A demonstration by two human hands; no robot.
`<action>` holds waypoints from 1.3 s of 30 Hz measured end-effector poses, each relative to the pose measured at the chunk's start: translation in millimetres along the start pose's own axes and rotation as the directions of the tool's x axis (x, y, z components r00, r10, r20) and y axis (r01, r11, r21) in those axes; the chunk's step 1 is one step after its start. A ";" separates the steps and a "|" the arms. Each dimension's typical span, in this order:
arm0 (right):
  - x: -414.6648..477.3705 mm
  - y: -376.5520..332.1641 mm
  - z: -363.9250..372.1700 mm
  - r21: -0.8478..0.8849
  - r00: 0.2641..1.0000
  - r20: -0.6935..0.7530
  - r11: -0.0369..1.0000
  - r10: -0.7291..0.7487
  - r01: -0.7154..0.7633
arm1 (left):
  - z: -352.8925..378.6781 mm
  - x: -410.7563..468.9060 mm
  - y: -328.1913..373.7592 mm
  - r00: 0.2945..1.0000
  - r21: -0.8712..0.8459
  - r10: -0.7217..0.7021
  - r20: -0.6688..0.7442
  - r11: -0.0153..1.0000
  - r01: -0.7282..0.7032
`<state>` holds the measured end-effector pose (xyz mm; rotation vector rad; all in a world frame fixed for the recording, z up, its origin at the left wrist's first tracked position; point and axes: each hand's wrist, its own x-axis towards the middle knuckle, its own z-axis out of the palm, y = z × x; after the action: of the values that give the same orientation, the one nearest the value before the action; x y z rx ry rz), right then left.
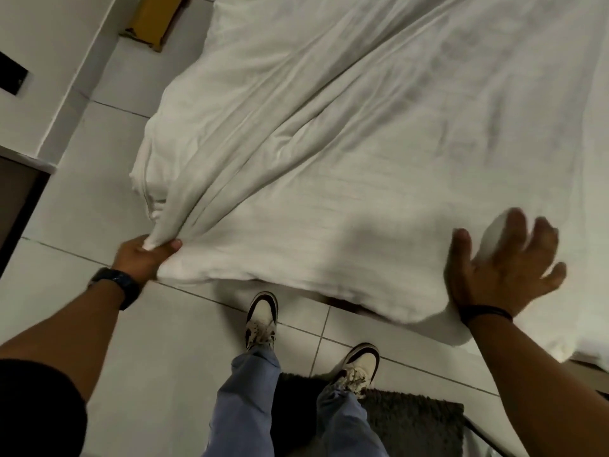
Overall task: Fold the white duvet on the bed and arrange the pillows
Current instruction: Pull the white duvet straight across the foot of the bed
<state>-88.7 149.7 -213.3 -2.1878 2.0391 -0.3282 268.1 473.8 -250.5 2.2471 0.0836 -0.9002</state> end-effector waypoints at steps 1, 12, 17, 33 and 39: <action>-28.7 13.8 -2.5 -0.035 0.999 0.038 0.999 -0.033 0.035 | -9.0 2.5 -0.6 0.999 0.003 0.013 -0.037 1.000 -0.013; -30.5 6.3 2.3 -0.100 0.956 0.103 0.953 -0.275 0.285 | 11.0 4.3 10.8 0.912 0.119 0.326 -0.248 0.945 -0.305; -31.2 -28.8 16.7 -0.147 0.798 0.288 0.799 -0.530 0.583 | 18.8 -10.1 39.7 0.510 0.758 0.858 0.064 0.291 -0.584; 11.3 -374.7 -235.4 0.125 0.596 -0.229 0.584 -0.770 0.802 | -198.9 -103.7 321.2 0.236 0.695 0.967 0.090 0.109 -0.710; 24.6 -496.0 -337.3 0.121 0.510 -0.531 0.535 -0.677 0.836 | -303.6 -140.7 445.5 0.004 0.746 1.000 -0.019 0.017 -0.665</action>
<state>308.8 180.4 235.6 -2.7768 0.7728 -1.2704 472.4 358.5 254.9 2.2043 -1.4872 0.6911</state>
